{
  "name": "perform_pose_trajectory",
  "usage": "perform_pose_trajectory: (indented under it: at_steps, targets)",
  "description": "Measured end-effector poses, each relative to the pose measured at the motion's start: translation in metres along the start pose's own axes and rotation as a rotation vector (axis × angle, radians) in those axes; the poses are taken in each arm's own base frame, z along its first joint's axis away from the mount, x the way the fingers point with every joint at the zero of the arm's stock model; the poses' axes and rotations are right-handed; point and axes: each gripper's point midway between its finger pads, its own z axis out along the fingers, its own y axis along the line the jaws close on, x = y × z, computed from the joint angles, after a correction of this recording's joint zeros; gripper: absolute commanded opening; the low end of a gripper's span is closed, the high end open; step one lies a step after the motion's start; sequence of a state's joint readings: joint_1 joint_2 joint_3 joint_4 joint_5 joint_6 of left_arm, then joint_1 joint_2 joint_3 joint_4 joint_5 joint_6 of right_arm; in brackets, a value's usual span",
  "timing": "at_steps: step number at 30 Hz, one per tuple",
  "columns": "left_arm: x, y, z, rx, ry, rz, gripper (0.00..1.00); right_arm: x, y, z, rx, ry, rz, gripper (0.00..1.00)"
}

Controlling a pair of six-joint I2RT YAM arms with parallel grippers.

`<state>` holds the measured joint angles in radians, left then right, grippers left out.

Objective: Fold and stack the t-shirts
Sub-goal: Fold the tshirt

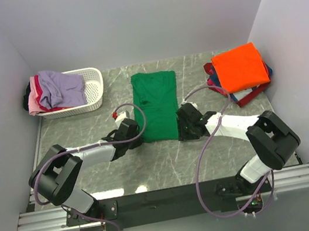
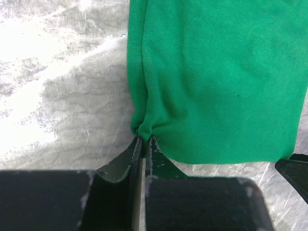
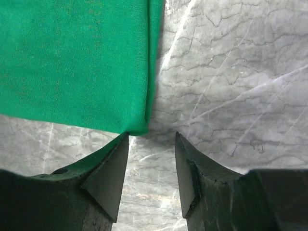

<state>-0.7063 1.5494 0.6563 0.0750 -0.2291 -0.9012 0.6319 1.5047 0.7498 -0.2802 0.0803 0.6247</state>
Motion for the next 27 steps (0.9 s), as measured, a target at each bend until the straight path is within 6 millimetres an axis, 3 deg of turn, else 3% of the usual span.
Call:
perform_pose_trajectory:
  at_steps: [8,14,17,20,21,27]
  targets:
    - [0.0,0.0,0.0,0.009,-0.002,-0.001,0.01,-0.007,0.007,0.007,-0.011,-0.015,0.001,0.5]
    - [0.0,0.0,0.0,0.011,-0.004,-0.001,0.0,-0.014,0.012,0.011,-0.023,-0.034,0.003,0.44]
    - [0.001,0.0,0.0,0.016,-0.005,0.004,0.01,-0.013,0.011,0.011,-0.019,-0.034,-0.001,0.34]
    - [0.002,0.0,-0.001,0.026,-0.004,0.012,0.01,-0.01,0.009,0.012,-0.016,-0.026,-0.005,0.04]
    - [0.002,0.0,-0.001,0.03,-0.002,0.016,0.01,-0.01,0.009,0.012,-0.019,-0.024,-0.004,0.0]
    - [0.006,-0.001,-0.004,0.058,0.007,0.05,0.0,-0.009,0.009,0.011,-0.021,-0.019,-0.009,0.0]
